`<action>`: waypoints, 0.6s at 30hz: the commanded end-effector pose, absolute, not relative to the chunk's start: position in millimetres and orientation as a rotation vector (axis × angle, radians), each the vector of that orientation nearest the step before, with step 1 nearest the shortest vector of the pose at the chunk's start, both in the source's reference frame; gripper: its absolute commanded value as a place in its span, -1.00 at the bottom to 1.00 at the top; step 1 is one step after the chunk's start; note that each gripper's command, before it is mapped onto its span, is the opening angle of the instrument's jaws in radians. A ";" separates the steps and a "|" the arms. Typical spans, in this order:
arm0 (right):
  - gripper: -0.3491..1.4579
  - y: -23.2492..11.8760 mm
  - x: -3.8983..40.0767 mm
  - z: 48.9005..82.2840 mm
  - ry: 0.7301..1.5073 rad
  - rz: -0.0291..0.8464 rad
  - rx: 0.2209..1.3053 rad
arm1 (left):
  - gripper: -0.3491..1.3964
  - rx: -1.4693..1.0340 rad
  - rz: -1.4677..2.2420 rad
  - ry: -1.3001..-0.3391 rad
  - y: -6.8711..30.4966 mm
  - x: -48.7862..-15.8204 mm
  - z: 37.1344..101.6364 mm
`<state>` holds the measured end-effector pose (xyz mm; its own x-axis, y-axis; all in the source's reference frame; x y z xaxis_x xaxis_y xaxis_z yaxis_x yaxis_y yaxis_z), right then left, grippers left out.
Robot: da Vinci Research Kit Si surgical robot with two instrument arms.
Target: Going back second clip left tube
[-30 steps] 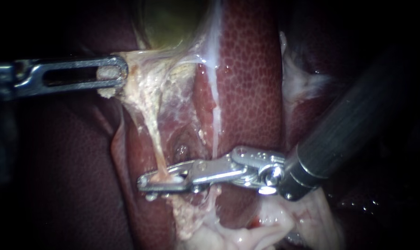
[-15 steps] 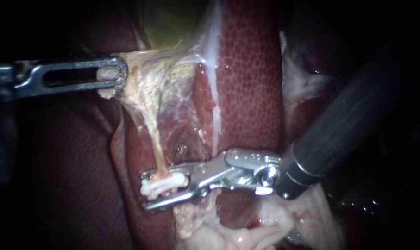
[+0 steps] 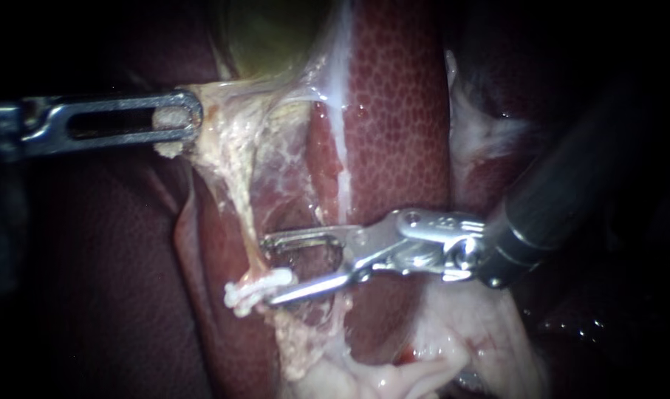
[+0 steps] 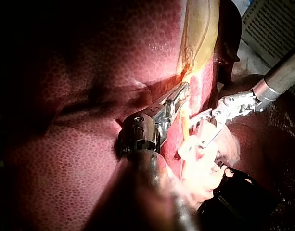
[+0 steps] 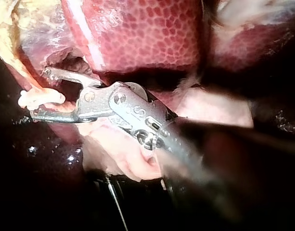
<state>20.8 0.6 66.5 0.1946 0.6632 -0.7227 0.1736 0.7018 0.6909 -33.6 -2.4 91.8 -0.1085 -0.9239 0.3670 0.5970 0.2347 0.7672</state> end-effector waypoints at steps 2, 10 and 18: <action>0.05 1.1 19.8 66.2 1.364 0.390 0.766 | -1.00 0.412 -1.347 -1.030 -2.4 -33.6 91.7; 0.05 2.8 15.6 64.0 1.378 0.359 0.762 | -1.00 0.412 -1.347 -1.030 -2.4 -33.6 91.7; 0.05 4.5 12.1 60.0 1.392 0.319 0.719 | -1.00 0.412 -1.347 -1.030 -2.4 -33.6 91.7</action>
<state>11.7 4.7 59.5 0.1809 0.5991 -0.7799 0.2027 0.7533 0.6257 -33.6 -2.4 91.7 -0.1084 -0.9238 0.3672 0.5964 0.2351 0.7675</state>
